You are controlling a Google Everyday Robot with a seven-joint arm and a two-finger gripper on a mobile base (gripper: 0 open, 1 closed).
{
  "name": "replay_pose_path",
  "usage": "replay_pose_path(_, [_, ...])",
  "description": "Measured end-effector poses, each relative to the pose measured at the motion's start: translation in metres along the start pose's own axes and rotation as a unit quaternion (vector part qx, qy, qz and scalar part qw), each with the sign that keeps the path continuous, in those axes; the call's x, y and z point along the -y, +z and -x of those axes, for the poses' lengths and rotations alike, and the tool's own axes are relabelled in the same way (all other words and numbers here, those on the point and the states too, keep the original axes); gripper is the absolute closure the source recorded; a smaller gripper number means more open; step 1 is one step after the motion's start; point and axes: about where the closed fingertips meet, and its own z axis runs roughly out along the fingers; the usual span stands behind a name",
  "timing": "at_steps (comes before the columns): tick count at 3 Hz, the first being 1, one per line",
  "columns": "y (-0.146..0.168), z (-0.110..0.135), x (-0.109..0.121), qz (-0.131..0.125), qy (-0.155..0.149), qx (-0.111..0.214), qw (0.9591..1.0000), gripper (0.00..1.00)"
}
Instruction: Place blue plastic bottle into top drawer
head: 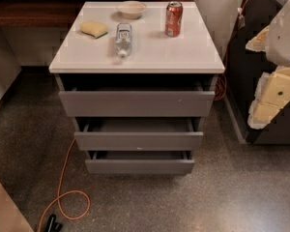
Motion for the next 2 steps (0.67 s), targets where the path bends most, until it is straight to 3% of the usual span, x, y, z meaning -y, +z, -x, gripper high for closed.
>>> replay_pose_path(2, [0.013, 0.002, 0.004, -0.003, -0.009, 0.010, 0.9999, 0.00])
